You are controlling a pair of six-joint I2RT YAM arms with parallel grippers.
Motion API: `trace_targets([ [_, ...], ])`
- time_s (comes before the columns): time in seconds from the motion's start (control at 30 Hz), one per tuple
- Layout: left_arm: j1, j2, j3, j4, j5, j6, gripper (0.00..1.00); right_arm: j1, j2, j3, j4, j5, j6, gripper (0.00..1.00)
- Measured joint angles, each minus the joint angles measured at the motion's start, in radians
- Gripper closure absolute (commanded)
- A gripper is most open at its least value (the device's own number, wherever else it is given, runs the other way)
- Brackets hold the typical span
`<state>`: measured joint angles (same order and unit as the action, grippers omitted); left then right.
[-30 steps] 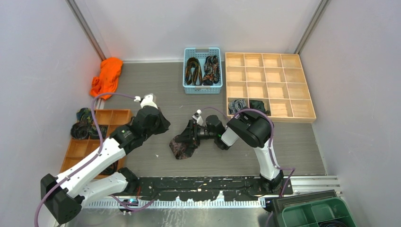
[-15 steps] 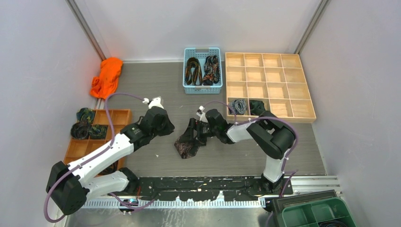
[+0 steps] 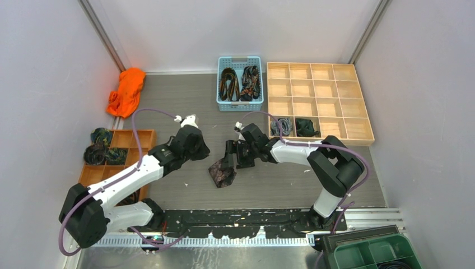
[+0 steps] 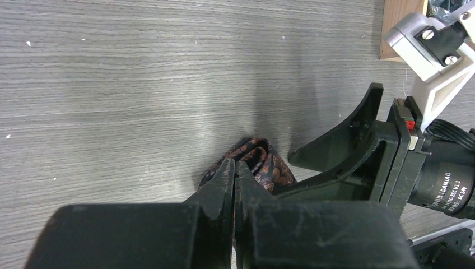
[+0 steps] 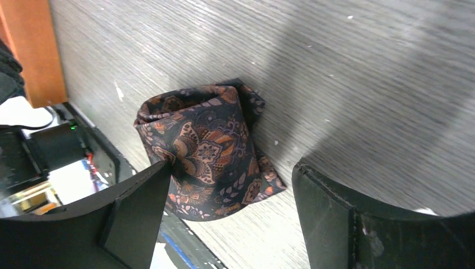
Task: Roll the ties
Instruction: Roll the tie at the center of the board.
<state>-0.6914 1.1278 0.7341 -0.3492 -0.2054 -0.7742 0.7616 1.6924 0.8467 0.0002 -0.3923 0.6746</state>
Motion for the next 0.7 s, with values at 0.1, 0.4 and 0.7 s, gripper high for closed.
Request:
trace_targets([
  [0.1,0.000,0.007,0.000,0.008,0.009,0.004,1.00,0.000,-0.011,0.014,-0.047,0.048,-0.040,0.16],
  [0.4,0.000,0.112,0.000,0.065,0.015,0.027,1.00,0.000,-0.050,0.037,-0.133,0.164,-0.083,0.09],
  [0.7,0.014,0.349,0.061,0.077,0.022,0.048,1.00,0.026,-0.391,-0.102,-0.175,0.197,-0.042,0.00],
])
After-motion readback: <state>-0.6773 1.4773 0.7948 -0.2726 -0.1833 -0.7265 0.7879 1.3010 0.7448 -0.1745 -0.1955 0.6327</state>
